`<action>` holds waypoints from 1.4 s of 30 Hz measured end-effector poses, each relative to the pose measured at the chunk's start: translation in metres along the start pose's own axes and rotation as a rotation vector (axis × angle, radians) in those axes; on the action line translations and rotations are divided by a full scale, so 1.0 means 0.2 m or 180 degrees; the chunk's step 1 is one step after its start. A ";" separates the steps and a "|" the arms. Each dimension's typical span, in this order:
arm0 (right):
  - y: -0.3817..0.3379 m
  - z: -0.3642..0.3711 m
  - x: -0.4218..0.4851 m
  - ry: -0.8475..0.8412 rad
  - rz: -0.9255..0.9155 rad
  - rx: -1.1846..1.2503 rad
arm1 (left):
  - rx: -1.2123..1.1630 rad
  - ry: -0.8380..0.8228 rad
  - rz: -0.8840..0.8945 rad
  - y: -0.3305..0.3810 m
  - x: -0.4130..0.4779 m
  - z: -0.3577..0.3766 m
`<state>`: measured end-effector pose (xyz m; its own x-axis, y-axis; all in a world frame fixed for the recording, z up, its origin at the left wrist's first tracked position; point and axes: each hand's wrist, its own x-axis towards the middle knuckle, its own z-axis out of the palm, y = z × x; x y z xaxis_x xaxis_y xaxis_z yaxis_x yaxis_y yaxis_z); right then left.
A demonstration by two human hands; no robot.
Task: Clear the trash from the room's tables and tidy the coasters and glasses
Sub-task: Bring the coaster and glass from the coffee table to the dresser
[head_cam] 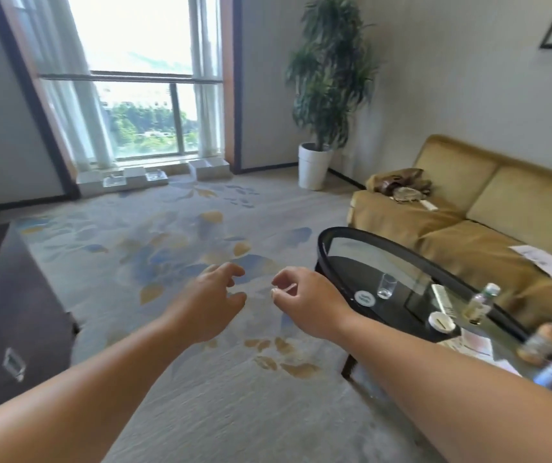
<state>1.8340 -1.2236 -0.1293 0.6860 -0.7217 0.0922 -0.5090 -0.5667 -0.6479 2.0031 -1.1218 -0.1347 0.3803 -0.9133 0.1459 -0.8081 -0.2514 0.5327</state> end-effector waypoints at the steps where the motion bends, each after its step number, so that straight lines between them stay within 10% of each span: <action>1: 0.02 -0.02 0.03 0.0076 0.0072 -0.0005 | 0.0030 -0.0037 0.0096 0.00 0.06 0.01; 42: 1.74 -0.71 1.11 0.1412 0.2263 0.0031 | -0.0264 -0.1906 0.1541 0.69 2.36 1.42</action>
<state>1.7358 -1.6377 -0.2260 -0.0659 -0.9964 -0.0532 -0.7371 0.0845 -0.6705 1.9442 -1.6784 -0.2288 -0.3339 -0.9388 -0.0847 -0.7771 0.2233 0.5885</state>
